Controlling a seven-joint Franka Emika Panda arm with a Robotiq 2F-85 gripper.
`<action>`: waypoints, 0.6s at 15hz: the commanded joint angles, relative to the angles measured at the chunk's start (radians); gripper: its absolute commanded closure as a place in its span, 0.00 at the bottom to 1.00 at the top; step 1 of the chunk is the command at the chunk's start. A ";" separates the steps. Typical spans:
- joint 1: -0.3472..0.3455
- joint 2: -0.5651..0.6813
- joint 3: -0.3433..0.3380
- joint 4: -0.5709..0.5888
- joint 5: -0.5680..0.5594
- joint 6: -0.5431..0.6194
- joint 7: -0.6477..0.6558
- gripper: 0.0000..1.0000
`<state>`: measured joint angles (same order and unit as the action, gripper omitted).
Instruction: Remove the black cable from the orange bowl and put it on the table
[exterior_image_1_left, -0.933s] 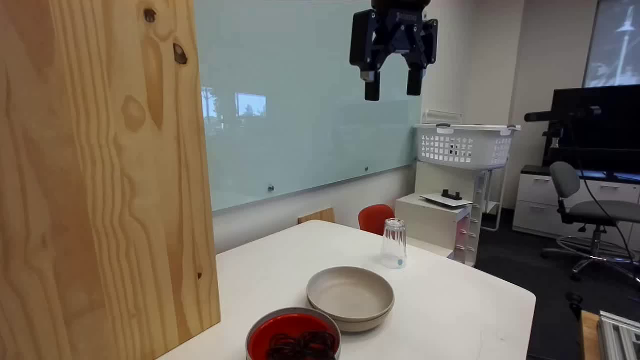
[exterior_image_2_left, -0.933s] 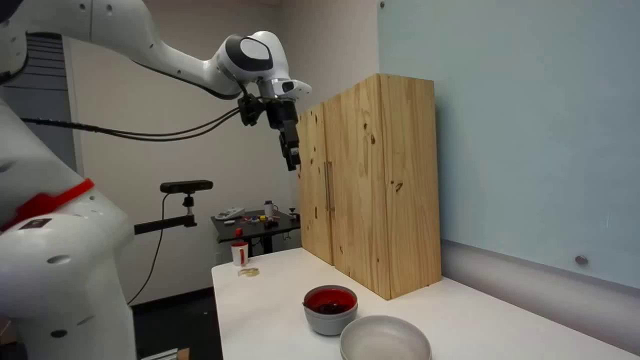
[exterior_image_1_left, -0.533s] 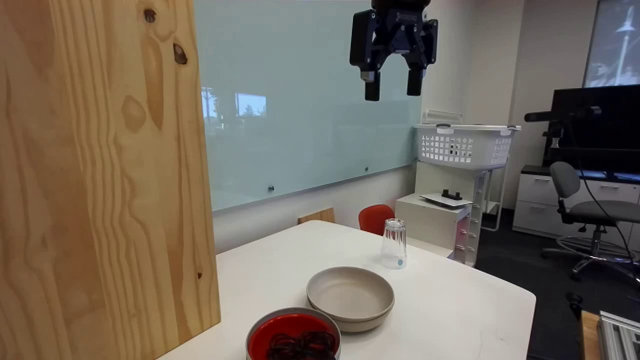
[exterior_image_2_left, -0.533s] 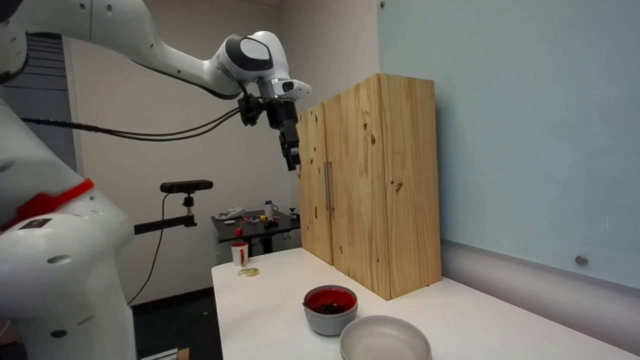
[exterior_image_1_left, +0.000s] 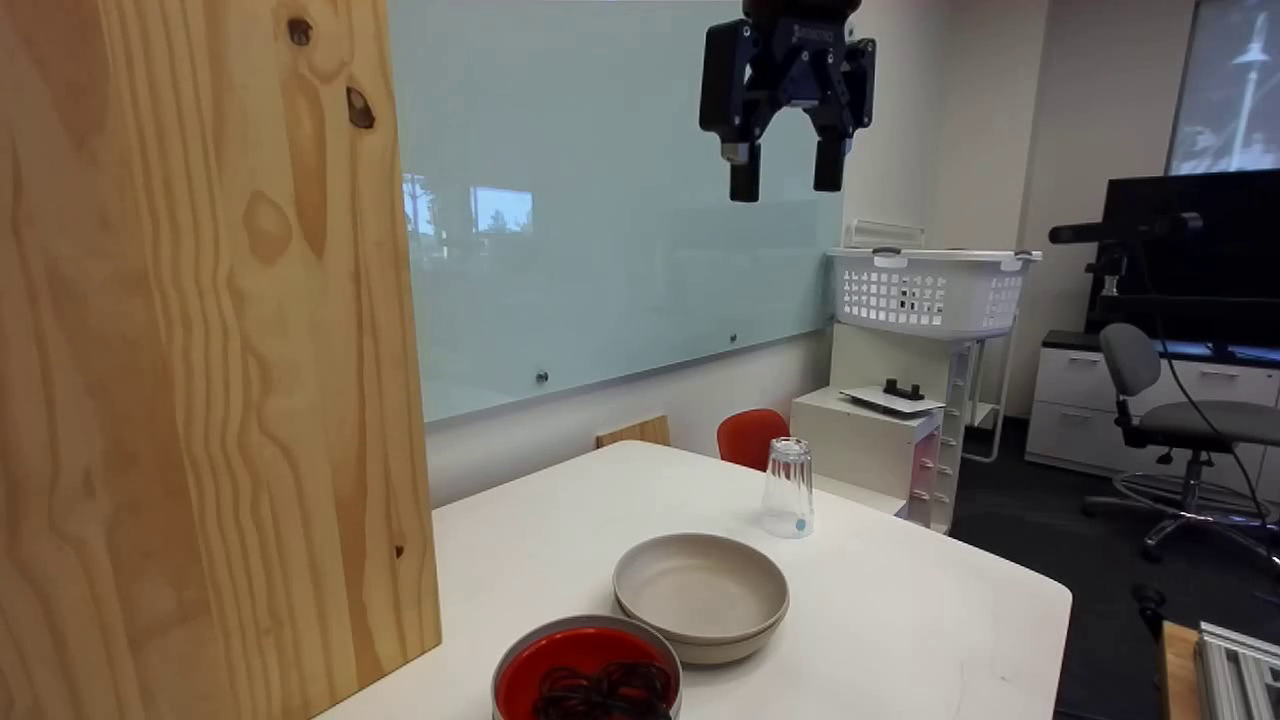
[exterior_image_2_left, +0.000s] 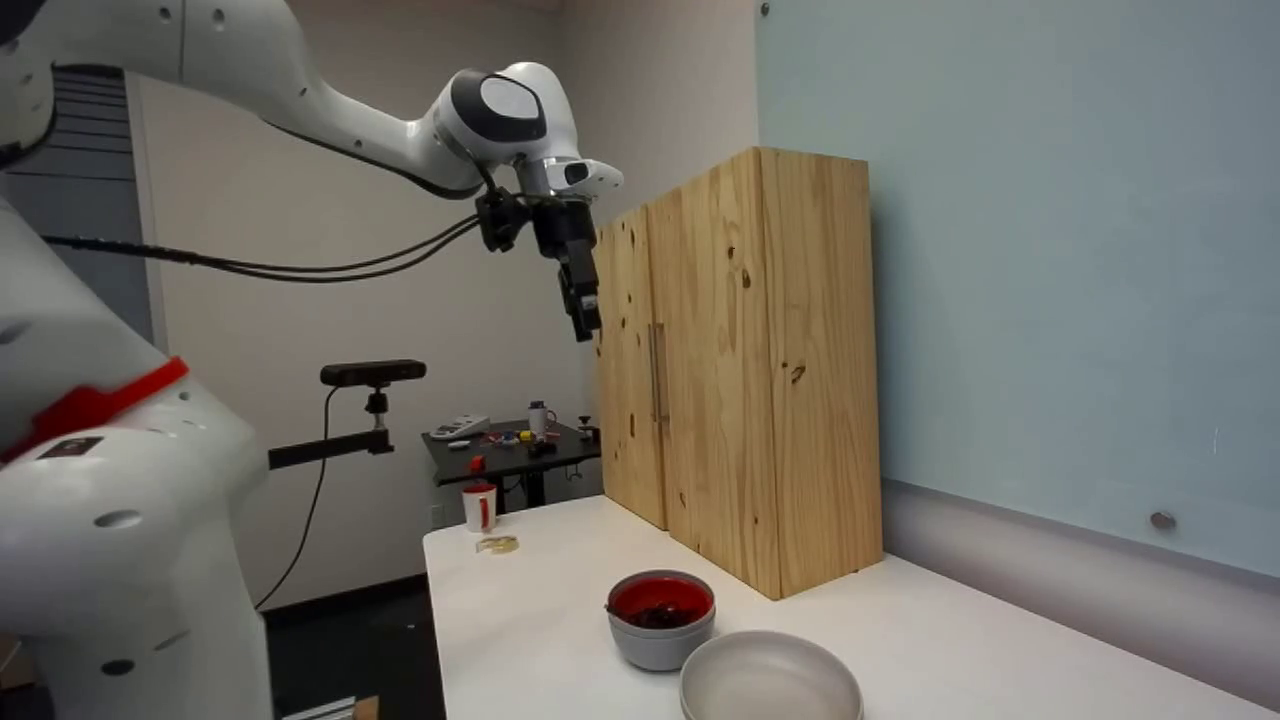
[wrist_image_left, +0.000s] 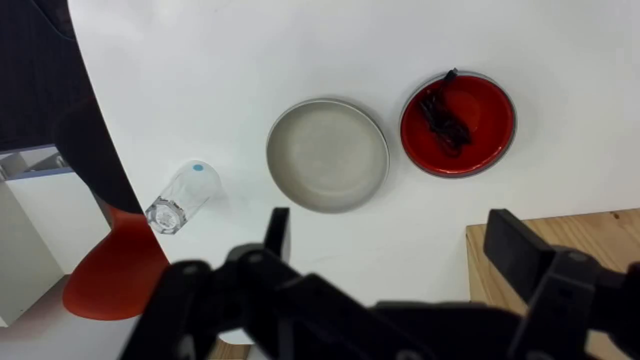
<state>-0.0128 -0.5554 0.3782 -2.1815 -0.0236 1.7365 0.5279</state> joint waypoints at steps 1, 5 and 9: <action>0.032 0.008 -0.023 0.003 -0.015 -0.003 0.014 0.00; 0.003 0.020 -0.015 0.010 -0.075 0.061 0.055 0.00; 0.012 0.094 -0.046 0.026 -0.100 0.143 0.034 0.00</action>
<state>-0.0150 -0.5418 0.3573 -2.1809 -0.1206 1.8533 0.5596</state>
